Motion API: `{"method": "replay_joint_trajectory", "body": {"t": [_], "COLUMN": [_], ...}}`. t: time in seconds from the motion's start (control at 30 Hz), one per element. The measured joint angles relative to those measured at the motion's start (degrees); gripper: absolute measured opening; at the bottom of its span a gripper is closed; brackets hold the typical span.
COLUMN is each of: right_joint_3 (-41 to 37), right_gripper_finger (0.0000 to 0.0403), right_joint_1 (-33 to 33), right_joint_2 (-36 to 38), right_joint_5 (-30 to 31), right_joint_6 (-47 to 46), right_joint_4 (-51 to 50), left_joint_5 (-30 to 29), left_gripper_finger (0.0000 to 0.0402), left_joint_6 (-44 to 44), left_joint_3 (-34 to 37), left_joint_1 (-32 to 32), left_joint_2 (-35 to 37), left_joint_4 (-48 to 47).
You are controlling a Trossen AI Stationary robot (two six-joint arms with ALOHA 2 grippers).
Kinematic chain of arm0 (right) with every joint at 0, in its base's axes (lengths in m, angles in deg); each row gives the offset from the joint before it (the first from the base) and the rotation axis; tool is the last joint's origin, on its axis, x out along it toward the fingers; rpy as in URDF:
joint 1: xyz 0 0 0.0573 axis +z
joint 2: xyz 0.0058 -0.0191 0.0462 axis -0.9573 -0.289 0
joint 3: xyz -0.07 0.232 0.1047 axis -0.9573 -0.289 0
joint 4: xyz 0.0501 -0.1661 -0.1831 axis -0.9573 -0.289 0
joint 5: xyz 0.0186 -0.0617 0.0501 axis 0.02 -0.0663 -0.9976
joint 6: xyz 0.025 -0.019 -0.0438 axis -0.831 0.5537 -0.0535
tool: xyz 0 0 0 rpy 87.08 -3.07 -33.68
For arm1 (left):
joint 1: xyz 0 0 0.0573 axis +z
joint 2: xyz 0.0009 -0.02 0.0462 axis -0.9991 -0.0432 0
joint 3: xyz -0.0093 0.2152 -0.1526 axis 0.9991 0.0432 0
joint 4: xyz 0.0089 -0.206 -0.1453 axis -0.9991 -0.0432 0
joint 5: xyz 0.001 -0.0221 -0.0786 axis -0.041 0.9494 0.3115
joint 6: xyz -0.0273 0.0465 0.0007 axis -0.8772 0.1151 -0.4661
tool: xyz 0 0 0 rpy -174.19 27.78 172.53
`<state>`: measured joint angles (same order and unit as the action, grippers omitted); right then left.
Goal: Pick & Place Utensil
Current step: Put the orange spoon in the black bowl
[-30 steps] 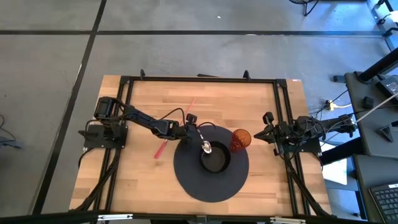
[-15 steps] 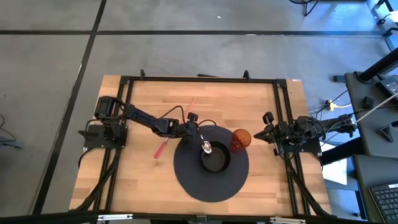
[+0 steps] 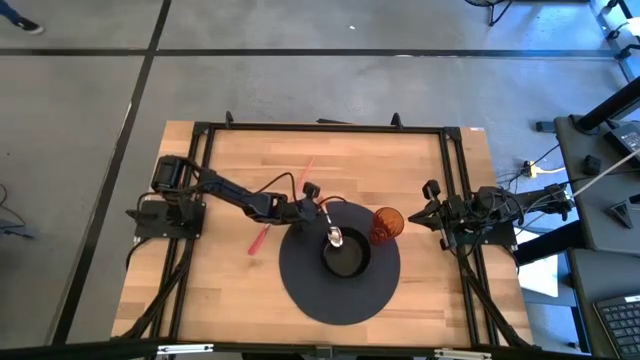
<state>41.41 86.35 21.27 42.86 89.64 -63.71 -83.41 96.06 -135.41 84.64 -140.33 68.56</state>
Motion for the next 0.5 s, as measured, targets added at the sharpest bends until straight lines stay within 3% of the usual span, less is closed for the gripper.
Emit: {"method": "replay_joint_trajectory", "body": {"t": [0.23,0.5], "right_joint_3": [0.0,0.0], "right_gripper_finger": [0.0017,0.0017], "right_joint_1": [0.0,0.0], "right_joint_2": [0.0,0.0], "right_joint_5": [0.0,0.0], "right_joint_6": [0.0,0.0], "right_joint_4": [0.0,0.0], "left_joint_5": [-6.1,-7.9], "left_gripper_finger": [0.0001,0.0004], "left_joint_6": [2.6,2.5], "left_joint_3": [0.0,0.0], "left_joint_1": [-2.2,-3.1], "left_joint_2": [0.0,0.0], "left_joint_4": [1.4,-0.1]}}
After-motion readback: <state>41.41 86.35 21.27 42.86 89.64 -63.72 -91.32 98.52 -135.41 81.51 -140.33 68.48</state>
